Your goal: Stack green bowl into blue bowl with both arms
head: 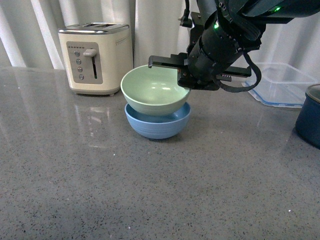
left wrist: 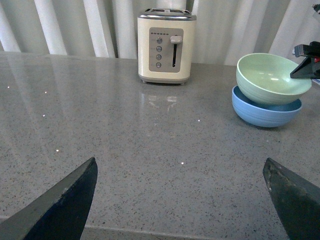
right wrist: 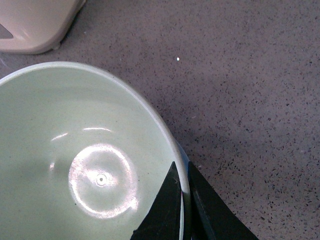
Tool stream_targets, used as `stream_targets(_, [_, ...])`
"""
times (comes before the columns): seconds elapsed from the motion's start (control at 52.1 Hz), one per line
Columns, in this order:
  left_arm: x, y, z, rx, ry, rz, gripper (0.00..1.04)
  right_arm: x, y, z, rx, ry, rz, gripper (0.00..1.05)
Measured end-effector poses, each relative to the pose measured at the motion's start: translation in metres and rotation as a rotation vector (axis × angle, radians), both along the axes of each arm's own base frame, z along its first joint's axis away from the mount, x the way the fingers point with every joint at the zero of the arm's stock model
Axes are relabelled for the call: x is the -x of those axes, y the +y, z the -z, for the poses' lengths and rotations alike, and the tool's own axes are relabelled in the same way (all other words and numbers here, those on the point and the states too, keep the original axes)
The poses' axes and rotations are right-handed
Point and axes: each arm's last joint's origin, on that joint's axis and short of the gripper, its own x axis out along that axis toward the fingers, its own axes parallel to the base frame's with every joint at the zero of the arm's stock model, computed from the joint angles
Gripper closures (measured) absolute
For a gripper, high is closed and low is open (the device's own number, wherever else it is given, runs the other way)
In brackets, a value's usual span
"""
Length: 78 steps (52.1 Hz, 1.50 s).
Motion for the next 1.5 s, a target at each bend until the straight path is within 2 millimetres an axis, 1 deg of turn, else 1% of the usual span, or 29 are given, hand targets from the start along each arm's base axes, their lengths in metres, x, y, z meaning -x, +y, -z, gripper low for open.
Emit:
stream_targets(0.038, [0.0, 0.0, 0.0, 0.0, 0.0, 0.0, 0.07, 0.0, 0.0, 0.002, 0.01, 0.003, 0.0, 1.04])
stream_targets(0.077, [0.0, 0.0, 0.0, 0.0, 0.0, 0.0, 0.07, -0.001, 0.0, 0.003, 0.016, 0.004, 0.003, 0.99])
stream_targets(0.096, [0.0, 0.0, 0.0, 0.0, 0.0, 0.0, 0.07, -0.001, 0.0, 0.003, 0.017, 0.003, 0.006, 0.96])
stream_targets(0.115, [0.0, 0.0, 0.0, 0.0, 0.0, 0.0, 0.07, -0.001, 0.0, 0.003, 0.011, -0.001, 0.007, 0.9])
stream_targets(0.134, [0.0, 0.0, 0.0, 0.0, 0.0, 0.0, 0.07, -0.001, 0.0, 0.002, 0.007, -0.004, 0.006, 0.87])
stream_targets(0.192, [0.0, 0.0, 0.0, 0.0, 0.0, 0.0, 0.07, 0.0, -0.004, -0.005, -0.024, -0.03, 0.007, 0.75])
stream_targets(0.307, [0.0, 0.0, 0.0, 0.0, 0.0, 0.0, 0.07, 0.015, -0.02, -0.029, -0.101, -0.101, 0.008, 0.53])
stream_targets(0.326, [0.0, 0.0, 0.0, 0.0, 0.0, 0.0, 0.07, 0.02, -0.027, -0.037, -0.123, -0.133, 0.009, 0.48])
stream_targets(0.364, [0.0, 0.0, 0.0, 0.0, 0.0, 0.0, 0.07, 0.03, -0.037, -0.047, -0.157, -0.182, 0.001, 0.41])
stream_targets(0.403, [0.0, 0.0, 0.0, 0.0, 0.0, 0.0, 0.07, 0.044, -0.053, -0.061, -0.176, -0.274, 0.012, 0.32])
stream_targets(0.422, [0.0, 0.0, 0.0, 0.0, 0.0, 0.0, 0.07, 0.054, -0.061, -0.067, -0.152, -0.371, 0.058, 0.34])
stream_targets(0.46, [0.0, 0.0, 0.0, 0.0, 0.0, 0.0, 0.07, 0.071, -0.076, -0.074, -0.08, -0.524, 0.141, 0.42])
stream_targets(0.499, [0.0, 0.0, 0.0, 0.0, 0.0, 0.0, 0.07, 0.079, -0.083, -0.078, -0.055, -0.586, 0.177, 0.46])
stream_targets(0.537, [0.0, 0.0, 0.0, 0.0, 0.0, 0.0, 0.07, 0.095, -0.095, -0.073, -0.021, -0.661, 0.199, 0.53])
stream_targets(0.575, [0.0, 0.0, 0.0, 0.0, 0.0, 0.0, 0.07, 0.105, -0.103, -0.068, 0.002, -0.692, 0.204, 0.59])
stream_targets(0.652, [0.0, 0.0, 0.0, 0.0, 0.0, 0.0, 0.07, 0.125, -0.117, -0.047, 0.045, -0.697, 0.205, 0.73])
stream_targets(0.671, [0.0, 0.0, 0.0, 0.0, 0.0, 0.0, 0.07, 0.129, -0.119, -0.042, 0.052, -0.69, 0.201, 0.75])
stream_targets(0.71, [0.0, 0.0, 0.0, 0.0, 0.0, 0.0, 0.07, 0.141, -0.126, -0.023, 0.076, -0.656, 0.185, 0.84])
stream_targets(0.748, [0.0, 0.0, 0.0, 0.0, 0.0, 0.0, 0.07, 0.15, -0.13, -0.012, 0.085, -0.636, 0.176, 0.91])
stream_targets(0.767, [0.0, 0.0, 0.0, 0.0, 0.0, 0.0, 0.07, 0.151, -0.131, -0.011, 0.087, -0.634, 0.175, 0.92])
stream_targets(0.806, [0.0, 0.0, 0.0, 0.0, 0.0, 0.0, 0.07, 0.16, -0.135, -0.004, 0.093, -0.627, 0.169, 0.99])
stream_targets(0.844, [0.0, 0.0, 0.0, 0.0, 0.0, 0.0, 0.07, 0.166, -0.138, -0.001, 0.096, -0.629, 0.167, 1.04])
stream_targets(0.94, [0.0, 0.0, 0.0, 0.0, 0.0, 0.0, 0.07, 0.183, -0.146, 0.004, 0.096, -0.646, 0.169, 1.04])
stream_targets(0.978, [0.0, 0.0, 0.0, 0.0, 0.0, 0.0, 0.07, 0.193, -0.15, 0.008, 0.096, -0.65, 0.173, 1.04])
stream_targets(1.055, [0.0, 0.0, 0.0, 0.0, 0.0, 0.0, 0.07, 0.203, -0.155, 0.014, 0.098, -0.645, 0.174, 1.04])
stream_targets(1.151, [0.0, 0.0, 0.0, 0.0, 0.0, 0.0, 0.07, 0.221, -0.162, 0.025, 0.101, -0.634, 0.175, 1.04])
stream_targets(1.228, [0.0, 0.0, 0.0, 0.0, 0.0, 0.0, 0.07, 0.234, -0.166, 0.03, 0.099, -0.638, 0.172, 1.04])
stream_targets(1.4, [0.0, 0.0, 0.0, 0.0, 0.0, 0.0, 0.07, 0.251, -0.171, 0.038, 0.1, -0.639, 0.175, 1.04])
stream_targets(1.496, [0.0, 0.0, 0.0, 0.0, 0.0, 0.0, 0.07, 0.26, -0.179, 0.042, 0.094, -0.637, 0.159, 1.04])
